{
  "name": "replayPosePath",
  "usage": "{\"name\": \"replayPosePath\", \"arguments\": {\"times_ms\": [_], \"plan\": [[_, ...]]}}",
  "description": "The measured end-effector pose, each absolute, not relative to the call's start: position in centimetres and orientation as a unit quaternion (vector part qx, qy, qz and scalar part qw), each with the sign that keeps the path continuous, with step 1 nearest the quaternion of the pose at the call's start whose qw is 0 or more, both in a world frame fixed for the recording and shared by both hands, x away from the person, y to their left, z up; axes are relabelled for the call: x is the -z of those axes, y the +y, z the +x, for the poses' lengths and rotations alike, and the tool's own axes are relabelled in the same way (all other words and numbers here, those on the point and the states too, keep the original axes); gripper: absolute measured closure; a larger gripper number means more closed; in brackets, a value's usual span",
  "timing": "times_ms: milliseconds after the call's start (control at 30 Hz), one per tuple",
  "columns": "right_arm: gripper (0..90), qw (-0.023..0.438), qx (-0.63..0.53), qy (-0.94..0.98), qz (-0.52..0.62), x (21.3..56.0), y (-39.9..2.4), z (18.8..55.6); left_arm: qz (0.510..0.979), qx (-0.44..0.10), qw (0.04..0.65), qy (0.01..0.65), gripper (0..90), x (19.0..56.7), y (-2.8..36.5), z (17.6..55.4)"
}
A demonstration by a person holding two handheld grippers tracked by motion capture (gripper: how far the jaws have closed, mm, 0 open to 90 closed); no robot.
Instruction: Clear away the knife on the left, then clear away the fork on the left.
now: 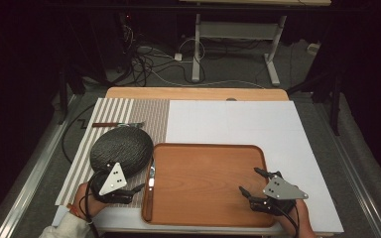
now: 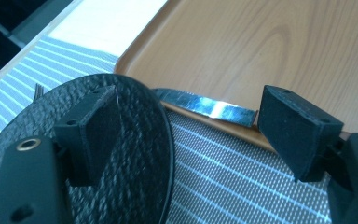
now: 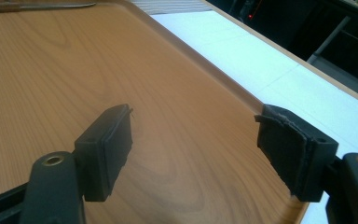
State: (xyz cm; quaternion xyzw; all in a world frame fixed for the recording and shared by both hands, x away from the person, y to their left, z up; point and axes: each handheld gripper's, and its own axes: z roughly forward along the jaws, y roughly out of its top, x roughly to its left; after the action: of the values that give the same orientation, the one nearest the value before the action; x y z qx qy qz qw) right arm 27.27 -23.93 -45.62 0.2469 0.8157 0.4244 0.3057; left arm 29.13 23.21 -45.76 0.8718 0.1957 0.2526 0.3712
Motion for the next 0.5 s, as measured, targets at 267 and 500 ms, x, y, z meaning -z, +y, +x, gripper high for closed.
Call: {"name": "replayPosePath", "arguments": {"times_ms": [267, 500], "plan": [[26.8, 0.303, -0.427, 0.817, 0.241, 45.6, -23.8, 27.4, 0.865, -0.259, 0.367, 0.223, 20.8, 45.6, 25.0, 28.9], [26.8, 0.299, -0.430, 0.817, 0.240, 45.5, -23.8, 27.3, 0.854, -0.273, 0.365, 0.251, 20.7, 44.9, 27.2, 29.2]]}}
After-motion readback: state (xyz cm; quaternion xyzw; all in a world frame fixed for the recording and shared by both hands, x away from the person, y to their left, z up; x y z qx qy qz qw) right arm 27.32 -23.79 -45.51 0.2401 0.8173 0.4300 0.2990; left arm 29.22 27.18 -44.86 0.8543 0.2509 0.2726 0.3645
